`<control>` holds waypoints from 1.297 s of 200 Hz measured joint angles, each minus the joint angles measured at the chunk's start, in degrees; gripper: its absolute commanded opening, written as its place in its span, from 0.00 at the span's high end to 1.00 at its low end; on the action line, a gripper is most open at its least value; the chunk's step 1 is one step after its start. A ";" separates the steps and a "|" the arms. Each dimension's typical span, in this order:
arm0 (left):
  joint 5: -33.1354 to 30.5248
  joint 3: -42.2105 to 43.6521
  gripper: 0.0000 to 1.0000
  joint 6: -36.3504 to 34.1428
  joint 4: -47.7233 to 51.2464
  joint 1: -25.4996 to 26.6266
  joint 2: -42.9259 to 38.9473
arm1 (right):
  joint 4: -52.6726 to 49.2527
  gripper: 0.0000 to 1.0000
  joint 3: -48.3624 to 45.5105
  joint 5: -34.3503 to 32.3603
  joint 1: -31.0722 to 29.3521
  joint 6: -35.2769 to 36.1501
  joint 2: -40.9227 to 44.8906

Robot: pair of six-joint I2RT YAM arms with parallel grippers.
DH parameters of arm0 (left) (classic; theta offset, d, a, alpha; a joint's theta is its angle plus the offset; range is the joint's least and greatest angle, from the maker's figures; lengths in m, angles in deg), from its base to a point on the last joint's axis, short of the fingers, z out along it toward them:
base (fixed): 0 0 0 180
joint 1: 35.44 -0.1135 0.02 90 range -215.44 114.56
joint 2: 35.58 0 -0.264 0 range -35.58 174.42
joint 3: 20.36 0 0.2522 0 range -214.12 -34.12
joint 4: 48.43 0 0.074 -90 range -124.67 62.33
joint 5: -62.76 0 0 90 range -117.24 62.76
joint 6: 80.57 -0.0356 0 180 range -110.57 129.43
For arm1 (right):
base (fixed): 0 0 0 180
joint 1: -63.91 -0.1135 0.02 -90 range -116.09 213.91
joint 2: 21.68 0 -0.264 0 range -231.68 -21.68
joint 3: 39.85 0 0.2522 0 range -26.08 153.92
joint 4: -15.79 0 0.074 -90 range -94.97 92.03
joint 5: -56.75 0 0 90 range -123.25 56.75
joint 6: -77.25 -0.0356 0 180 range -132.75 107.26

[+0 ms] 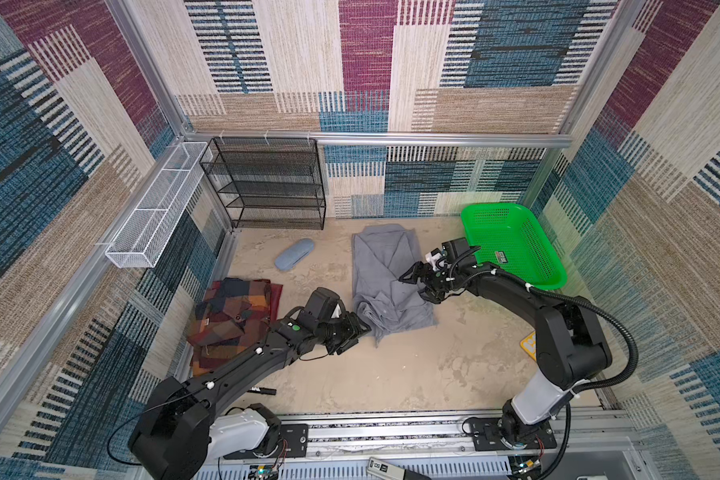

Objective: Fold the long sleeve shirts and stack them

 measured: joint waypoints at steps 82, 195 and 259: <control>0.42 -2.73 0.55 0.02 -12.17 4.81 12.98 | -1.01 0.12 1.33 0.00 0.00 -1.01 -0.42; -3.04 -16.46 0.56 -0.68 -9.62 5.27 20.09 | -0.50 0.11 0.83 0.96 0.00 -1.20 -0.48; -8.41 -4.24 0.53 -3.41 -6.99 7.98 4.50 | -0.33 0.10 0.94 1.57 0.00 -1.16 -1.68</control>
